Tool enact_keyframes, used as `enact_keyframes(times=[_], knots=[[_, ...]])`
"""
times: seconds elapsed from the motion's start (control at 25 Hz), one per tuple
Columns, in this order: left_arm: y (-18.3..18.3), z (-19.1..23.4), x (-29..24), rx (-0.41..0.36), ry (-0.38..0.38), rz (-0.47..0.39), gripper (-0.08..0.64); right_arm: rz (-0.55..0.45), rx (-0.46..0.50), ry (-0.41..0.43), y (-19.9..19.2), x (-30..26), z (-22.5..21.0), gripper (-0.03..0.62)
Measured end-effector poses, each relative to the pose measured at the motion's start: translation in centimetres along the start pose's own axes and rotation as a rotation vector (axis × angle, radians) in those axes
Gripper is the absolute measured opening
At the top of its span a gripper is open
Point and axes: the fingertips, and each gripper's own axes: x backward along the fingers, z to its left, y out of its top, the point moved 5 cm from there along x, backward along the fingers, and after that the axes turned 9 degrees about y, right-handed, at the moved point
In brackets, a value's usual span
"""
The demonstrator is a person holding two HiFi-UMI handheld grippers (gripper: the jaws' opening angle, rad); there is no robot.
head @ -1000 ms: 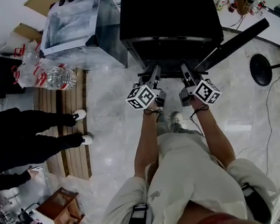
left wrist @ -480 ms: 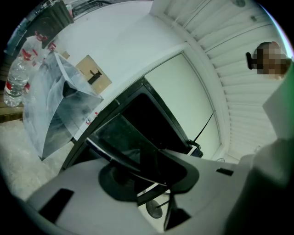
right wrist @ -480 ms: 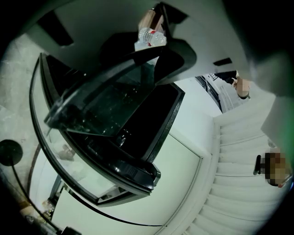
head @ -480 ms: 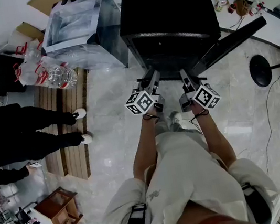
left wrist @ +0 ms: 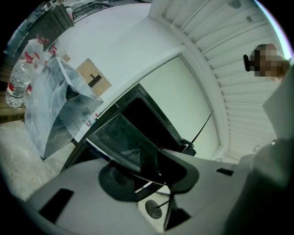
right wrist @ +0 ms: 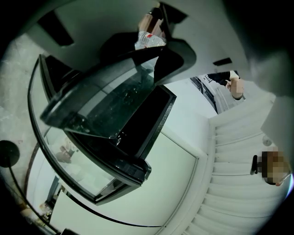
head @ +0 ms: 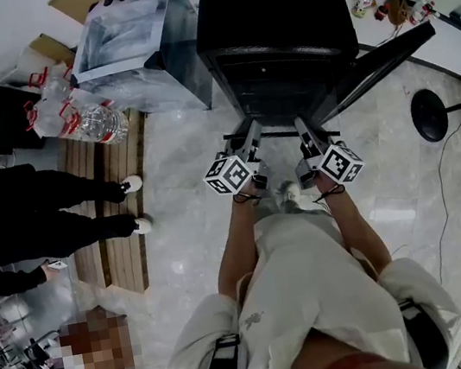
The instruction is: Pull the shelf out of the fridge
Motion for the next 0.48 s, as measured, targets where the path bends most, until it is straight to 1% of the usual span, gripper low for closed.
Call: enact_keyframes(times=[0.48], knots=[[-0.2,-1.1,3.2,-0.006,0.011,-0.035,0.13,0.028,-0.005,0.052,-0.8,1.8,2.0,0.084]])
